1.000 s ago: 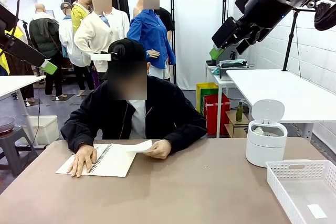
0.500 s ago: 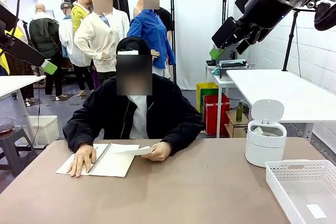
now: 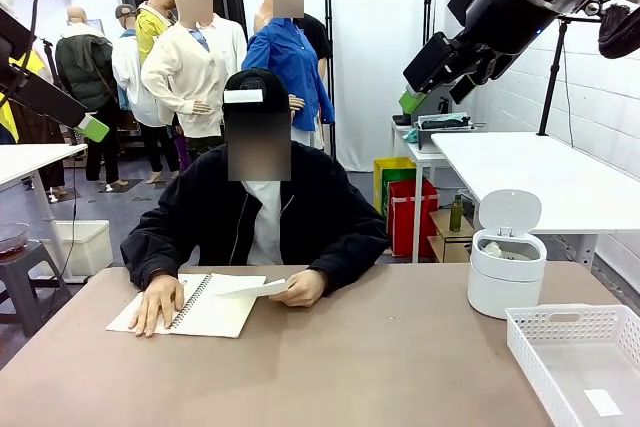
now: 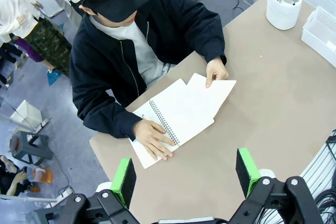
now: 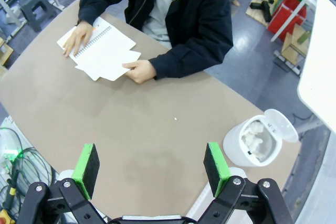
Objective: Sort the paper based on its condition.
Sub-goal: If a person hands you a paper, place it in the Organizing basket , and if it's crumpled, put it in the Trash can.
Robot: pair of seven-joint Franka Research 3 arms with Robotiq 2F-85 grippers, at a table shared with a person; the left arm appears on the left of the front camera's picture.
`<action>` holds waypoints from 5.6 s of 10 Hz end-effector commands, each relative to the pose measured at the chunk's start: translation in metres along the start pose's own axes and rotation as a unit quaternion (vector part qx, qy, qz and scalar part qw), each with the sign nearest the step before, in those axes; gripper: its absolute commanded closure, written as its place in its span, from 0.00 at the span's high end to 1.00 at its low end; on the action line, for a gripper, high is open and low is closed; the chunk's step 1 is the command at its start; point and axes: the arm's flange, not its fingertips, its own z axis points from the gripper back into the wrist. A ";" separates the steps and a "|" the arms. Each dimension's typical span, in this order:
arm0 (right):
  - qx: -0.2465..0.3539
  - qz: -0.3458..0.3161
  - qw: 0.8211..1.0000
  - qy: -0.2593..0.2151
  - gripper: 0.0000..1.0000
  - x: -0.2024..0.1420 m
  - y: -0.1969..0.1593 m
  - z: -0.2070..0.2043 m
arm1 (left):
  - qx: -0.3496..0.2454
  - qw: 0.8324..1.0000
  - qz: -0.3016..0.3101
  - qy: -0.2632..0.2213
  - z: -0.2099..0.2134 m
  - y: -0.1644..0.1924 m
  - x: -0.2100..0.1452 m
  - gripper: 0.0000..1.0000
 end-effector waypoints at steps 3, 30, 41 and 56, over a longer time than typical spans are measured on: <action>-0.001 -0.002 1.000 0.000 1.00 0.000 0.000 0.000 | 0.000 1.000 0.000 0.000 0.000 0.000 0.000 1.00; -0.001 -0.002 1.000 0.000 1.00 0.000 0.000 0.000 | 0.000 1.000 0.000 0.000 0.000 0.000 0.000 1.00; -0.001 -0.002 1.000 0.000 1.00 0.000 0.000 0.000 | 0.000 1.000 0.000 0.000 0.000 0.000 0.000 1.00; -0.001 -0.002 1.000 0.000 1.00 0.000 0.000 0.000 | 0.000 1.000 0.000 0.000 0.000 0.000 0.000 1.00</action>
